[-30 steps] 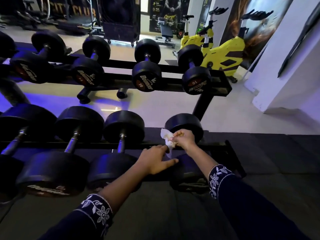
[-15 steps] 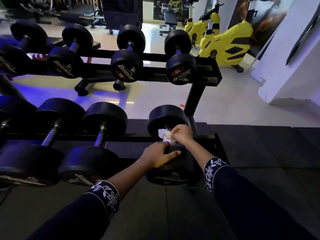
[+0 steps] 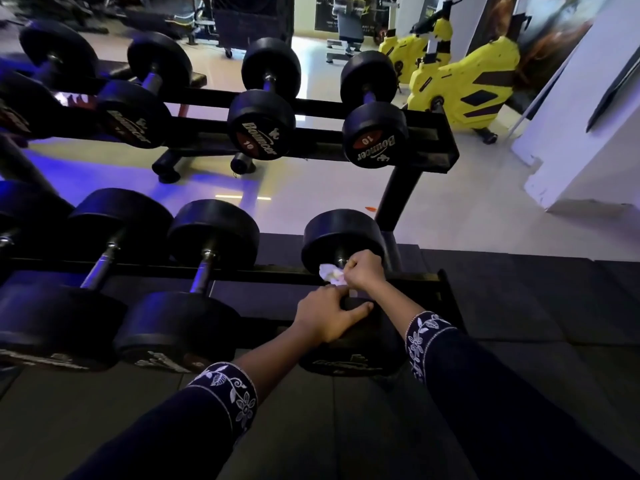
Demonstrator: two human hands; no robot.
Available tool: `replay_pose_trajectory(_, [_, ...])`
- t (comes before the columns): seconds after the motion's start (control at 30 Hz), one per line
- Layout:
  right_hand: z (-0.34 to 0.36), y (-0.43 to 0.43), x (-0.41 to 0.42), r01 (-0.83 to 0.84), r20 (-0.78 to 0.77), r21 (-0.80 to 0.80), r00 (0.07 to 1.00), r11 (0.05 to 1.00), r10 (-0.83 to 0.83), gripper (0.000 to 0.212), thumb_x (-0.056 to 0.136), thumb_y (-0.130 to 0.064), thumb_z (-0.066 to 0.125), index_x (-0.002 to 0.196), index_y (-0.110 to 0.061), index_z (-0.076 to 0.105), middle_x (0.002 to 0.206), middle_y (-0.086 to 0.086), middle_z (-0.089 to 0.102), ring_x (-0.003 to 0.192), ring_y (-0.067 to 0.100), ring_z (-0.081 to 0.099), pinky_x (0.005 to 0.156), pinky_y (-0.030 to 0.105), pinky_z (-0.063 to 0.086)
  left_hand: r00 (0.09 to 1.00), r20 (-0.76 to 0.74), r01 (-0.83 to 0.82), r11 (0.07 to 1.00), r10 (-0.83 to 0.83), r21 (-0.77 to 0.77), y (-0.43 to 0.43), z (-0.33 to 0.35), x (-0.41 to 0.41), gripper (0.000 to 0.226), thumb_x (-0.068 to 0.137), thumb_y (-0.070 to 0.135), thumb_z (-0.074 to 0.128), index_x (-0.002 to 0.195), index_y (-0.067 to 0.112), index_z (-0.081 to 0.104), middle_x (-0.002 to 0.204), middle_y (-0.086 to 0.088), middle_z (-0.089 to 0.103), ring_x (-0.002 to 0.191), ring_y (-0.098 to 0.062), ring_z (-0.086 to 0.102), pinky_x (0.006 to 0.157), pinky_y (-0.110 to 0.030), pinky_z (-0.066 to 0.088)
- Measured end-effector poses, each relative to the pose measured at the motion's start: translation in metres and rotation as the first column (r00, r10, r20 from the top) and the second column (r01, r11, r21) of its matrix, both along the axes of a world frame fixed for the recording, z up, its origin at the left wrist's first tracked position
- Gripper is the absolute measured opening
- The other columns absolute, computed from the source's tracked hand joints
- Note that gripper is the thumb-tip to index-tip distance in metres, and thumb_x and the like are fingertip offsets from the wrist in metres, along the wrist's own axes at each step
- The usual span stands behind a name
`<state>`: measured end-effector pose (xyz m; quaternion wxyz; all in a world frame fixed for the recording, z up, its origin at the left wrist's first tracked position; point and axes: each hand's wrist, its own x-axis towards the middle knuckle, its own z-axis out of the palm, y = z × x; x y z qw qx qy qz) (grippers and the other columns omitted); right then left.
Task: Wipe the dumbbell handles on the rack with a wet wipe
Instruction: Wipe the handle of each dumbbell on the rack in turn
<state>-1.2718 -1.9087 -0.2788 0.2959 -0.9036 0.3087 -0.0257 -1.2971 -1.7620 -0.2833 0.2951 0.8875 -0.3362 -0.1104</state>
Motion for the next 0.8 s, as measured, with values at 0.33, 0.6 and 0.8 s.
replay_pose_trajectory(0.33, [-0.008,0.000,-0.005,-0.123,-0.145,0.023,0.981,0.992,0.125,0.013,0.076,-0.001,0.057,0.072,0.000,0.070,0.083,0.017,0.071,0.082,0.026,0.066,0.077,0.030,0.054,1.000,-0.002,0.026,0.999,-0.026,-0.031,0.002,-0.004,0.002,0.057,0.080,0.077,0.043,0.117,0.037,0.061,0.108,0.006,0.065,0.098,-0.017,0.061,0.074,-0.033,0.048])
replay_pose_trajectory(0.6, [0.005,-0.004,0.015,-0.007,-0.015,0.060,1.000,0.998,0.008,0.016,0.074,-0.013,0.074,0.061,-0.011,0.063,0.077,0.007,0.068,0.075,0.013,0.059,0.071,0.022,0.046,1.000,0.021,0.000,1.000,0.000,-0.015,0.002,-0.005,0.004,0.056,0.080,0.078,0.043,0.083,0.023,0.056,0.090,0.003,0.061,0.084,-0.020,0.059,0.065,-0.033,0.044])
replay_pose_trajectory(0.8, [-0.006,-0.006,-0.004,-0.087,-0.096,0.070,0.991,0.994,0.093,0.014,0.073,-0.003,0.071,0.061,-0.008,0.068,0.059,0.001,0.063,0.047,-0.002,0.055,0.053,0.016,0.046,1.000,0.006,0.027,0.999,-0.027,-0.046,0.002,-0.005,0.004,0.052,0.082,0.075,0.046,0.106,0.031,0.061,0.104,0.005,0.065,0.093,-0.017,0.062,0.070,-0.032,0.048])
